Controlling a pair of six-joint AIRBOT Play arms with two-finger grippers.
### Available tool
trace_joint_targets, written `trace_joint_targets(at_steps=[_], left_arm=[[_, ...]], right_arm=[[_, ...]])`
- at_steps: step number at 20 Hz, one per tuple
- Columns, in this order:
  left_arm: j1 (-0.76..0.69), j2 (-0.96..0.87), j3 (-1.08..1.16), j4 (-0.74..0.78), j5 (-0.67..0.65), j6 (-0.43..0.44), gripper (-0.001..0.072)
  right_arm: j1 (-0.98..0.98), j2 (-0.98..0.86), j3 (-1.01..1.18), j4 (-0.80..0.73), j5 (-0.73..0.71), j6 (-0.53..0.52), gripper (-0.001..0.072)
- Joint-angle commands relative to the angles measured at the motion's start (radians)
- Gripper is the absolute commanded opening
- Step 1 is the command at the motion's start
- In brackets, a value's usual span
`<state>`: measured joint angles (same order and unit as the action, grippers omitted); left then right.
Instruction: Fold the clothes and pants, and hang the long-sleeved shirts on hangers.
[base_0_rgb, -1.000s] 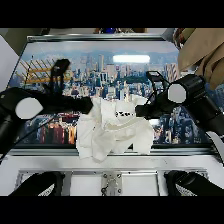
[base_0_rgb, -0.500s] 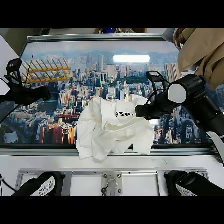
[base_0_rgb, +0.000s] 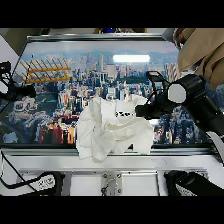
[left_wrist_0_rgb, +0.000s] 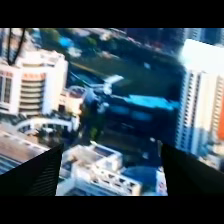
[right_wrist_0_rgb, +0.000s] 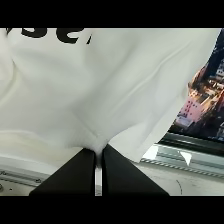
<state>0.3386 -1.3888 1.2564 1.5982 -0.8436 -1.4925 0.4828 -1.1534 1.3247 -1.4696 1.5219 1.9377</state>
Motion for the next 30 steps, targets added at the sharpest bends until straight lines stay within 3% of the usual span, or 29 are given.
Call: trace_joint_targets(at_steps=[1,4,15,30], left_arm=[[0.014,-0.15,0.145,0.19,0.072,0.011,0.0647],[0.014,-0.314,0.316,0.298,0.048,0.012,0.0646],[0.041,-0.727,0.724,0.368,-0.094,0.014,0.0645],[0.056,-0.818,0.76,0.371,0.032,0.038,0.0622]], right_arm=[[0.001,0.0,0.0,0.0,0.0,0.0,0.0024],[0.001,0.0,0.0,0.0,0.001,0.0,0.0023],[0.001,0.0,0.0,0.0,0.0,0.0,0.0024],[0.001,0.0,0.0,0.0,0.0,0.0,0.0024]])
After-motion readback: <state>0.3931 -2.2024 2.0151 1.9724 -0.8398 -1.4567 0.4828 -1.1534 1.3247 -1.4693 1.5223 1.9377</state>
